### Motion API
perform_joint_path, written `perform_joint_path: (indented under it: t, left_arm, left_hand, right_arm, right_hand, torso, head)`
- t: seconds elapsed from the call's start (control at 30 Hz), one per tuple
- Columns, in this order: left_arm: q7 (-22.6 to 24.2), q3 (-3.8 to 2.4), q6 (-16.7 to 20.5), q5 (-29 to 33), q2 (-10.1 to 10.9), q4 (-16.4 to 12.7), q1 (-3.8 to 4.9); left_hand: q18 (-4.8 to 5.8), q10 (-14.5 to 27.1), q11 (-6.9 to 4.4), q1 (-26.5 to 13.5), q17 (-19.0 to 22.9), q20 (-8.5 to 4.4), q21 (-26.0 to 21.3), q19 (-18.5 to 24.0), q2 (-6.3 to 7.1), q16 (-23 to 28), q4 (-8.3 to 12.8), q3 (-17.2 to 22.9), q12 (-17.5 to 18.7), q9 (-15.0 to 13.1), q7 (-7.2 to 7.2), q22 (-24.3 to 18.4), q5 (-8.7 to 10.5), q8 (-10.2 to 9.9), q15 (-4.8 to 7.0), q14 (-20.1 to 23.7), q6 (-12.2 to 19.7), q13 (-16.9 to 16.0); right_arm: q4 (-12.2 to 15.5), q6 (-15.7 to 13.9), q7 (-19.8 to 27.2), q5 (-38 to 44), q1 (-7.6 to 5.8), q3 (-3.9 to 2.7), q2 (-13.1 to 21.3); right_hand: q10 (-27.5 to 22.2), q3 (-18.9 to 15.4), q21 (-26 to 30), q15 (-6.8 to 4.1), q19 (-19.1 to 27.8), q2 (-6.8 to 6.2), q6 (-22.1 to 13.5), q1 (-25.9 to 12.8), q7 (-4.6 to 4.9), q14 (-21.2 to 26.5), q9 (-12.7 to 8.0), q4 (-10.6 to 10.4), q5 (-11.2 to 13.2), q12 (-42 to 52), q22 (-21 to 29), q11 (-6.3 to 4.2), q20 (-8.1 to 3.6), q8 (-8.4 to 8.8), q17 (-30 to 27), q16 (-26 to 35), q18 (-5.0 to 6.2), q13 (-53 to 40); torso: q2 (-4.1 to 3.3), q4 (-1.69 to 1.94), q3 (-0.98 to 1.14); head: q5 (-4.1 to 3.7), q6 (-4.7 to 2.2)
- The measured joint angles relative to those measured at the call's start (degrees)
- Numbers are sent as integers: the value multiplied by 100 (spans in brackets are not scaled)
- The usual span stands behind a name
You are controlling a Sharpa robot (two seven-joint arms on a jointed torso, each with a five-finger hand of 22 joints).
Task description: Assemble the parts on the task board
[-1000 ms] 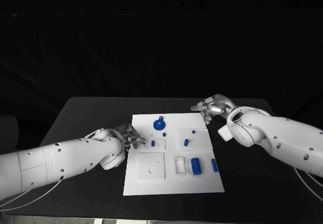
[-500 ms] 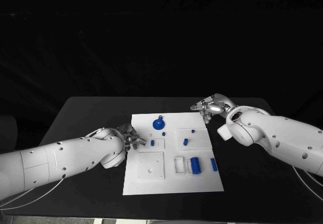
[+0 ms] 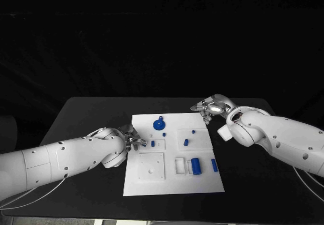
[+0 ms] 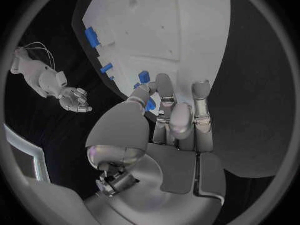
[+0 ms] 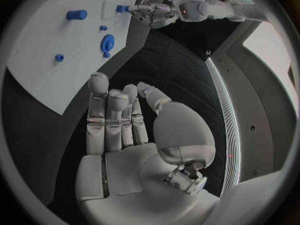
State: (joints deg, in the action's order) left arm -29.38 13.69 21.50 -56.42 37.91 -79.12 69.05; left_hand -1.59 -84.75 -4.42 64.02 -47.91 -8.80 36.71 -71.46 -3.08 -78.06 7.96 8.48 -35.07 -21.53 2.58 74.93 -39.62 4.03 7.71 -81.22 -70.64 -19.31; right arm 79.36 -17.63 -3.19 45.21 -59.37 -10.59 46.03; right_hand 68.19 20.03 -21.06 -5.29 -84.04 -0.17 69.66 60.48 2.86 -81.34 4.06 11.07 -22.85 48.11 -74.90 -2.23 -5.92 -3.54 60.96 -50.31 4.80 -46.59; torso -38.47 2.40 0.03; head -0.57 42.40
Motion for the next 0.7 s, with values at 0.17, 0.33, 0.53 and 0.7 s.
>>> perform_joint_path:
  t: [0.17,0.33,0.53,0.7]
  left_arm:
    - [0,-3,-11,-18,-13,15,-2]
    - [1,-8,-47,-39,-14,18,-1]
    - [7,-19,-169,-62,3,4,8]
    - [9,-27,-278,-74,15,-5,17]
  left_hand:
    - [0,0,0,0,8,0,0,0,0,0,-6,-7,0,-50,0,0,15,-2,-4,3,0,4]
    - [0,1,1,0,8,0,0,0,0,0,-7,-8,0,-79,0,0,20,-11,-5,3,0,7]
    - [-2,2,2,44,-33,63,0,63,43,-22,-4,-6,-33,-78,0,-1,21,-7,-37,34,0,7]
    - [-6,2,3,44,-39,62,0,63,43,-22,-4,-5,-34,-78,0,-1,21,4,-37,35,0,13]
  right_arm:
    - [1,2,-1,0,0,0,0]
    - [1,3,-2,0,0,0,0]
    - [1,7,-6,0,0,0,3]
    - [0,8,-7,0,0,0,4]
  right_hand:
    - [0,0,0,0,0,0,0,0,0,0,0,0,0,0,0,0,0,0,0,0,0,0]
    - [0,-1,0,0,0,0,0,0,0,0,1,-1,0,0,0,0,0,0,0,0,0,0]
    - [0,-18,0,0,0,0,0,0,0,0,1,-17,0,0,0,0,0,0,-1,0,1,1]
    - [0,-18,0,0,0,0,0,0,0,0,1,-17,0,0,0,0,0,0,4,0,0,1]
  torso:
    - [1,1,-3]
    - [2,2,-4]
    - [2,3,-3]
    - [2,3,-3]
  head:
    - [3,2]
    - [3,12]
    - [2,16]
    - [2,16]
